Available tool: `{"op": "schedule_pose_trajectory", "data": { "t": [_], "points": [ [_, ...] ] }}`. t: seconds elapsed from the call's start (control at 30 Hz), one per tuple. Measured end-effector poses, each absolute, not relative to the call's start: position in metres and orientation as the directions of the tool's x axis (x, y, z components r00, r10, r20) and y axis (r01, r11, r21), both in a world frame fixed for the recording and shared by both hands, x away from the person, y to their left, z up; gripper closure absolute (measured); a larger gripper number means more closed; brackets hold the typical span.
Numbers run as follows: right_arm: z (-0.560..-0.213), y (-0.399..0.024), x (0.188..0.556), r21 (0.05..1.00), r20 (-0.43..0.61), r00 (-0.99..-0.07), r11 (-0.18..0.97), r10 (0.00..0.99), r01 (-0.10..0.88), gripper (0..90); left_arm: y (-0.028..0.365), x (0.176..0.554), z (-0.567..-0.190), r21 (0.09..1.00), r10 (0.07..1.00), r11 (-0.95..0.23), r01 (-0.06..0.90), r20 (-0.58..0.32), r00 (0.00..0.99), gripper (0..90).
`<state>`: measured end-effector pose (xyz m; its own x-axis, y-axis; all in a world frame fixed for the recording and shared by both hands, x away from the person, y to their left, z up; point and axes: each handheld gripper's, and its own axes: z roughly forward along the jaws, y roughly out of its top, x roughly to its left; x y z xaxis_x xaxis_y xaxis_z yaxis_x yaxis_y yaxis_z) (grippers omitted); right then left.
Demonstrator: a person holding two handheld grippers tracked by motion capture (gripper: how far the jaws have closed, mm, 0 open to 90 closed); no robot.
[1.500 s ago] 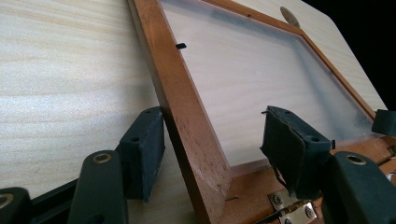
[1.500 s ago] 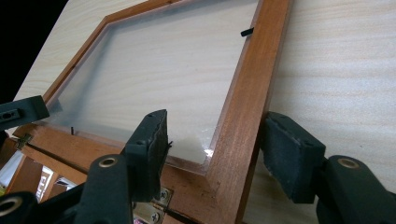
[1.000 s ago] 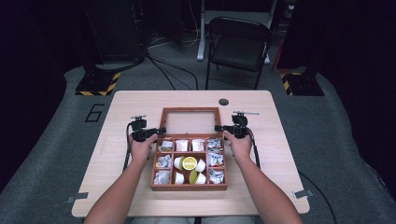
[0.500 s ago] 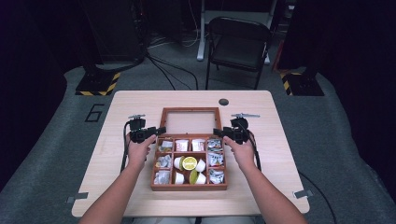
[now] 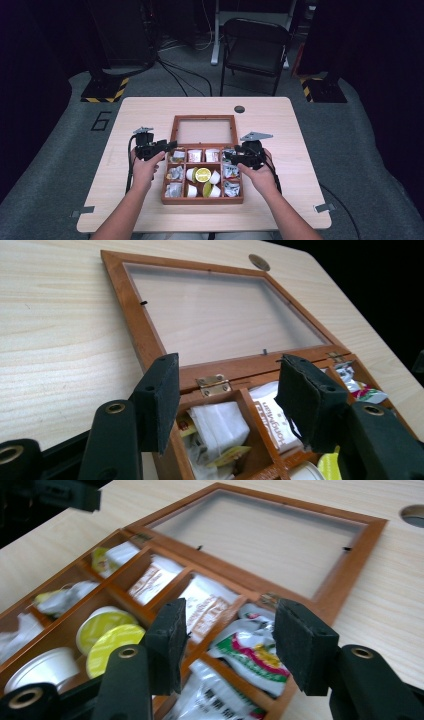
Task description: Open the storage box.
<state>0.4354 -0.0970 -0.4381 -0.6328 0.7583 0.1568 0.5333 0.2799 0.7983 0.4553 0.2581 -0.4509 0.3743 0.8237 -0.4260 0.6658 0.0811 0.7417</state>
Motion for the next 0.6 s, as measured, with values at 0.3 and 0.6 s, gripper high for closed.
{"op": "schedule_pose_trajectory", "data": {
  "t": [0.3,0.6],
  "points": [
    [-0.447,-0.076,0.417,0.789,0.157,-0.705,0.342,0.691,0.511,44.5,0.256,0.441,-0.446,0.762,0.818,0.044,0.646,-0.399,0.415,41.6],
    [-0.454,-0.053,0.408,0.767,0.155,-0.751,0.401,0.642,0.501,41.3,0.252,0.431,-0.444,0.788,0.813,-0.001,0.615,-0.358,0.46,41.4]
  ]
}}
